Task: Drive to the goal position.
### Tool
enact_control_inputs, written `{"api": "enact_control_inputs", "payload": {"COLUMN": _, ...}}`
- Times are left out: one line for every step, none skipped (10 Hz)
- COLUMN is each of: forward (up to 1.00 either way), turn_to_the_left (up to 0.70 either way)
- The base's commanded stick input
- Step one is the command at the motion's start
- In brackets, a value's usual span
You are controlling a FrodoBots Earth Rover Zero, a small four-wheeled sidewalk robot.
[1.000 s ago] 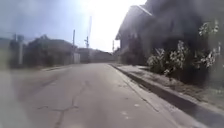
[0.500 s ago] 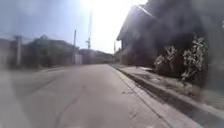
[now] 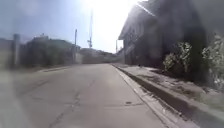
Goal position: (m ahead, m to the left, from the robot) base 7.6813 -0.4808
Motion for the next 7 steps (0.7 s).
{"api": "enact_control_inputs", "payload": {"forward": 1.0, "turn_to_the_left": 0.0}}
{"api": "enact_control_inputs", "payload": {"forward": 1.0, "turn_to_the_left": 0.0}}
{"api": "enact_control_inputs", "payload": {"forward": 1.0, "turn_to_the_left": 0.0}}
{"api": "enact_control_inputs", "payload": {"forward": 1.0, "turn_to_the_left": 0.0}}
{"api": "enact_control_inputs", "payload": {"forward": 1.0, "turn_to_the_left": 0.0}}
{"api": "enact_control_inputs", "payload": {"forward": 1.0, "turn_to_the_left": 0.0}}
{"api": "enact_control_inputs", "payload": {"forward": 1.0, "turn_to_the_left": 0.0}}
